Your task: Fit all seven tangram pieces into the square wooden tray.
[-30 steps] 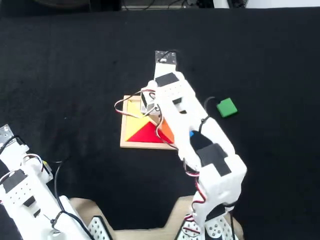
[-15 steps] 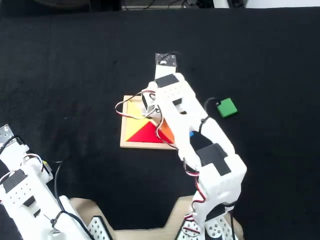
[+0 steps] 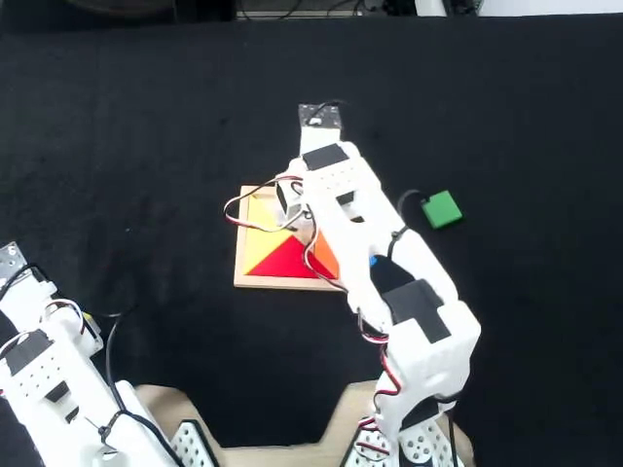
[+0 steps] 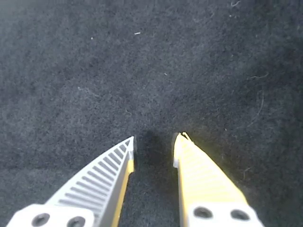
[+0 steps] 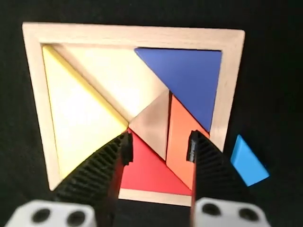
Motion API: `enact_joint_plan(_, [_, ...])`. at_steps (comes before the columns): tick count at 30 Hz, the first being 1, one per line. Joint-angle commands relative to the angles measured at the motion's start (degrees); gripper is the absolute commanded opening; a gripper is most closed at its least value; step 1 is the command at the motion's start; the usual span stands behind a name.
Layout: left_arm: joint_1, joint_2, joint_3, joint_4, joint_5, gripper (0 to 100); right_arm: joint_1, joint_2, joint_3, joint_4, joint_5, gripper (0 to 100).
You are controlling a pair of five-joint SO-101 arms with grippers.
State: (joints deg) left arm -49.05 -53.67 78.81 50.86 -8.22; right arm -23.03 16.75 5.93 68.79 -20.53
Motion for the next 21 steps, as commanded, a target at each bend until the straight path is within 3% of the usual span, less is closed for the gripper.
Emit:
enact_joint_plan(1, [-0.40,-0.88,-0.40,-0.97,0.62,15,1.32,-3.56,-2.68,0.26,6.07,13.4])
enact_joint_plan(4, [-0.40,-0.88,-0.40,-0.97,0.62,15,2.20,-2.77,-4.35,-3.87,11.69,0.5])
enact_joint_plan(10, [-0.40,-0.88,-0.40,-0.97,0.62,15,1.05,3.56,-4.97,-13.19,15.65,1.1])
enact_joint_plan(21, [-0.40,-0.88,-0.40,-0.97,0.62,15,1.58,12.44,-15.16,0.62,15.21,1.1])
